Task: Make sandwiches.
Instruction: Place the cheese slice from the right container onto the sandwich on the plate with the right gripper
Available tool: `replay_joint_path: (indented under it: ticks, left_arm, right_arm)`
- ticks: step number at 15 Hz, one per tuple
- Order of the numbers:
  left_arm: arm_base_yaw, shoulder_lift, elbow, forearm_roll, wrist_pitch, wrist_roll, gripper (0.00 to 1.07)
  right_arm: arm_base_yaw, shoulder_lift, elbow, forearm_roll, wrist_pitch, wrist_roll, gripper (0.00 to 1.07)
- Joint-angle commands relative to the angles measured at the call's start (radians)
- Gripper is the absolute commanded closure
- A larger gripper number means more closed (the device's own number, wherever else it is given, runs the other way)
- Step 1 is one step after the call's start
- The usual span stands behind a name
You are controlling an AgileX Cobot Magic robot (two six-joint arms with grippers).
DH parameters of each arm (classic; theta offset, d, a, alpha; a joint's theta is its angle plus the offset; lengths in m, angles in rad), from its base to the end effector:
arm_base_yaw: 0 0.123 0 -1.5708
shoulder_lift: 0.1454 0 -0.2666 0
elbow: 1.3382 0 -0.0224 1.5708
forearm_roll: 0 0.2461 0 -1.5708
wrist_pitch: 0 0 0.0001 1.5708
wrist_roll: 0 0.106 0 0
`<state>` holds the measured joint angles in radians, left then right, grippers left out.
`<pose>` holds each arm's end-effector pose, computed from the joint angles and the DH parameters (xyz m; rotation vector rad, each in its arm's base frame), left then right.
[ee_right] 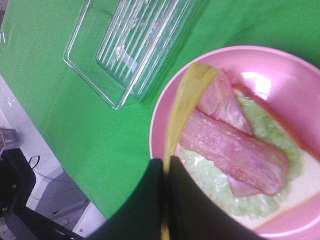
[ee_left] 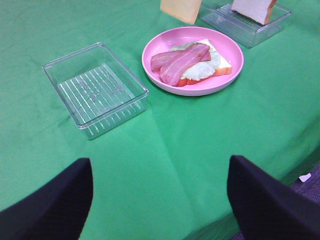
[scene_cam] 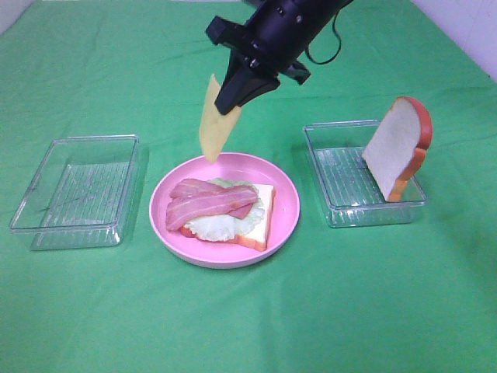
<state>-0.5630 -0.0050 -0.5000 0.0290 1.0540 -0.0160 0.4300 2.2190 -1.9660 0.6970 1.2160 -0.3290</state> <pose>0.0205 -0.0098 0.2690 0.5519 1.9723 -0.3286 0.3916 0.2498 0.2102 -0.7964 2.7099 1.0039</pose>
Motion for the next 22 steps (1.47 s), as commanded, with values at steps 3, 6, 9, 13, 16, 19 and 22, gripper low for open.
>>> replay_joint_path:
  ticks: [3,6,9,13,16,19,22]
  left_arm:
    - [-0.005,-0.020,0.002,-0.004,-0.011,-0.002,0.35]
    - [-0.005,-0.020,0.002,-0.004,-0.011,-0.002,0.35]
    - [-0.005,-0.020,0.002,-0.004,-0.011,-0.002,0.35]
    - [-0.005,-0.020,0.002,-0.004,-0.011,-0.002,0.35]
    - [-0.005,-0.020,0.002,-0.004,-0.011,-0.002,0.35]
    - [-0.005,-0.020,0.002,-0.004,-0.011,-0.002,0.35]
    - [-0.005,-0.020,0.002,-0.004,-0.011,-0.002,0.35]
  right_arm:
    - [0.054,0.105,0.000,-0.003,0.069,-0.010,1.07]
    - [0.054,0.137,0.000,-0.109,0.050,0.069,1.07]
    - [0.054,0.136,0.000,-0.191,0.039,0.141,1.07]
    - [0.054,0.136,0.000,-0.205,0.018,0.163,1.01]
    - [0.054,0.136,0.000,-0.217,0.006,0.171,0.65]
    - [0.054,0.136,0.000,-0.270,-0.006,0.212,0.46]
    - [0.054,0.136,-0.030,-0.360,0.000,0.279,0.31]
